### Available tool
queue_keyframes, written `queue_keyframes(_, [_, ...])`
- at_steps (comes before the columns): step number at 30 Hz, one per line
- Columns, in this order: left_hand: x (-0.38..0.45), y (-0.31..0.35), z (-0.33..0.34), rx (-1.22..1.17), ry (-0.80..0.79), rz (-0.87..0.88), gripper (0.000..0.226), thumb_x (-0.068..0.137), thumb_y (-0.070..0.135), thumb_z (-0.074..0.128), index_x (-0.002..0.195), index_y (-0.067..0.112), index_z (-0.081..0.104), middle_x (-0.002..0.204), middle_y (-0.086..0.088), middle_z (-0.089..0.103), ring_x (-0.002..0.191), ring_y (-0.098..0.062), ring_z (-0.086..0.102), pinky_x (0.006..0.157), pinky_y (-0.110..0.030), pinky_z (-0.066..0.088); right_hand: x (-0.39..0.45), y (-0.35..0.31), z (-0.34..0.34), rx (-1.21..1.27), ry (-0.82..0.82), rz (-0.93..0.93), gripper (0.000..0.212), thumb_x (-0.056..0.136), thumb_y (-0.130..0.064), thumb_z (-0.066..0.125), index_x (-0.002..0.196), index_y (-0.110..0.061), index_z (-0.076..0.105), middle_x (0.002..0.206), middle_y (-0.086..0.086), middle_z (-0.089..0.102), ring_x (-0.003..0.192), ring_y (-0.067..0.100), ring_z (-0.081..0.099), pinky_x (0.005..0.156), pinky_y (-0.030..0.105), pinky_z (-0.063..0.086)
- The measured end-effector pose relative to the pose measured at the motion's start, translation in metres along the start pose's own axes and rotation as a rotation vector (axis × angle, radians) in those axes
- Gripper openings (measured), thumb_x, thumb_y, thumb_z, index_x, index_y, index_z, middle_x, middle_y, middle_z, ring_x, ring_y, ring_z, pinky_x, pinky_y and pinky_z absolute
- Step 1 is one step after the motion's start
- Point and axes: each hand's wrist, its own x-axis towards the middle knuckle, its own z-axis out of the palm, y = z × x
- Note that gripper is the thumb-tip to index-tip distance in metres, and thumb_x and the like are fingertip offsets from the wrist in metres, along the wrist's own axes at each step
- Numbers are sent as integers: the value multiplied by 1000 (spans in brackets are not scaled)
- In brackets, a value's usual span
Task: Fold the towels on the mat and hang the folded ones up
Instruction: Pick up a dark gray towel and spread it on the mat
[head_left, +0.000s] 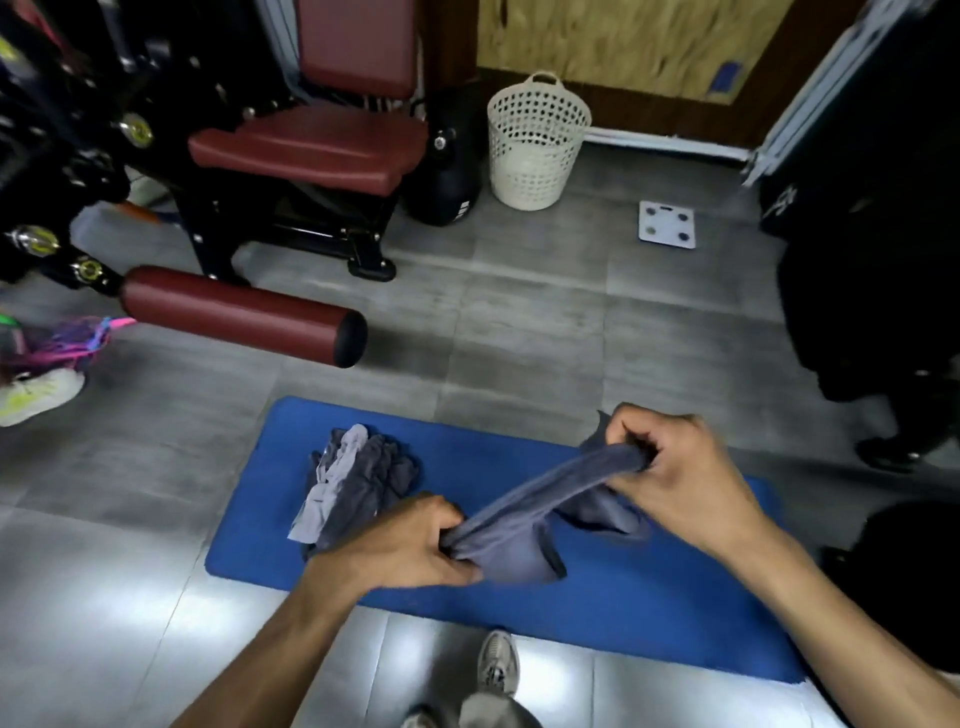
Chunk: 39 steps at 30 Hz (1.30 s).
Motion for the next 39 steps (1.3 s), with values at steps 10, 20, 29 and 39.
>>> queue_keyframes(10, [-67, -37, 17, -279, 152, 27, 39, 67, 28, 80, 59, 8, 47, 59, 2, 36, 56, -6, 34, 53, -29, 26, -66, -13, -24, -256, 331, 276, 27, 83, -31, 58, 61, -18, 49, 54, -2, 52, 58, 25, 50, 54, 34, 39])
queue_keyframes(20, [-115, -106, 33, -74, 339, -229, 36, 74, 3, 73, 61, 21, 45, 48, 10, 43, 49, -11, 39, 47, -24, 33, -149, 11, -20, 33, 273, 537, 20, 94, -29, 55, 78, -21, 64, 71, -4, 64, 72, 18, 59, 66, 37, 46])
queue_keyframes(29, [-40, -14, 68, -279, 758, -251, 22, 72, 13, 71, 71, 29, 56, 70, 2, 63, 70, -25, 60, 72, -39, 49, -196, 68, -60, 849, 227, 928, 31, 97, -37, 54, 109, -10, 65, 103, 8, 72, 94, 21, 68, 74, 32, 51])
queue_keyframes(39, [26, 170, 250, -571, 396, -144, 30, 78, -15, 65, 73, 14, 63, 66, 9, 66, 65, 0, 57, 69, -18, 45, -241, 138, -98, 1428, -44, 974, 33, 97, -33, 51, 106, -5, 66, 98, 16, 72, 84, 29, 69, 74, 38, 51])
